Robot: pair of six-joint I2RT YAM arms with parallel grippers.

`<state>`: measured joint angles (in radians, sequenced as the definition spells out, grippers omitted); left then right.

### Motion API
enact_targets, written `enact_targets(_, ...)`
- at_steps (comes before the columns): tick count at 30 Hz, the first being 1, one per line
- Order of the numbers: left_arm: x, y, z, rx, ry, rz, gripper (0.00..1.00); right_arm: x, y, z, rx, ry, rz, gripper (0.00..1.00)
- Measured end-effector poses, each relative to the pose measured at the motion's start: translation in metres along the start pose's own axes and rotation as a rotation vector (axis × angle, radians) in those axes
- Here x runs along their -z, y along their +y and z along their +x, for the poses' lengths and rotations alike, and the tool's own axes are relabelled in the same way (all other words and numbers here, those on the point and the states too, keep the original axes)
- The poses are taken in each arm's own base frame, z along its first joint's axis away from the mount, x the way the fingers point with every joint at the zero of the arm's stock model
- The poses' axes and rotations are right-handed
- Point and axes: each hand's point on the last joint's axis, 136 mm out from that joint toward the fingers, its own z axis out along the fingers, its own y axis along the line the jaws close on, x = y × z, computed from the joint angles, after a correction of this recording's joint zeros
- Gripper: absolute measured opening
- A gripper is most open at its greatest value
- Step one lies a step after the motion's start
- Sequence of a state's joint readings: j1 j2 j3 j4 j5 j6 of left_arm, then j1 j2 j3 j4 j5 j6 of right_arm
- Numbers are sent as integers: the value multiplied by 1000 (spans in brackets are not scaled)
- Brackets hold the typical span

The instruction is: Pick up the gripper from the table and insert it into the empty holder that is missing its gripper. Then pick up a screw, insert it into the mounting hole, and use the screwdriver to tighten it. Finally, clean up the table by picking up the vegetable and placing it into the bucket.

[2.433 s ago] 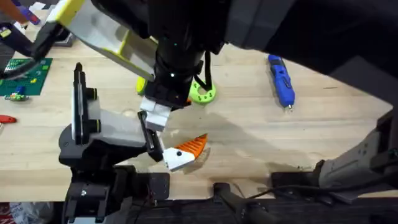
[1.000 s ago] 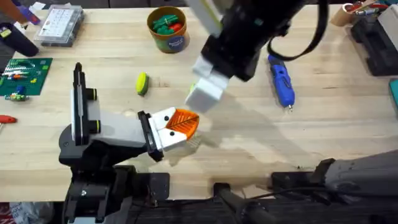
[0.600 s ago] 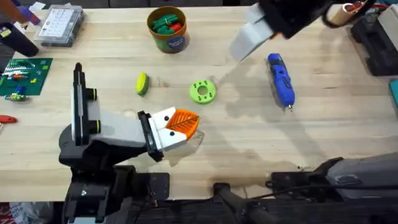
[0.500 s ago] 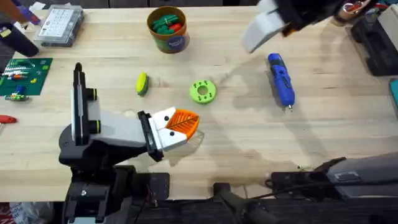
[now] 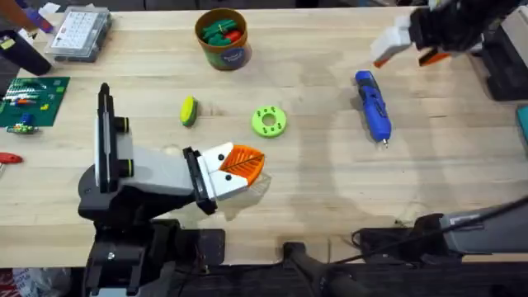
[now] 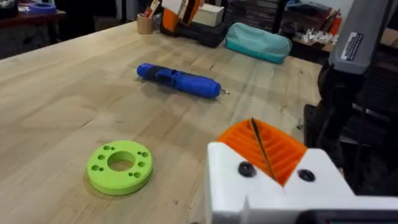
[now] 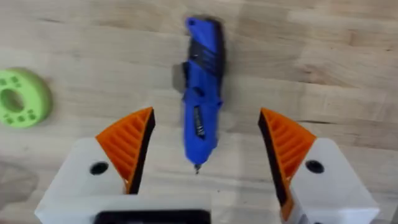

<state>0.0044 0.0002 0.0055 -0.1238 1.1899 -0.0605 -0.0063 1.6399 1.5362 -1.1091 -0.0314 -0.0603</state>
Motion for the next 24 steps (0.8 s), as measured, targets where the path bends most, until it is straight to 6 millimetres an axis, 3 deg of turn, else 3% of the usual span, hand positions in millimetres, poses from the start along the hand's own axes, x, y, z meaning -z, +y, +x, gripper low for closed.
enact_targets(6, 0, 0, 0, 0, 0, 0, 4, -39, -26, -3, -8, 43, -1, 998)
enact_targets(14, 0, 0, 0, 0, 0, 0, 4, -85, -13, -3, 87, 116, -83, 998)
enact_targets(24, 0, 0, 0, 0, 0, 0, 4, -97, 6, 2, 160, 152, -112, 998)
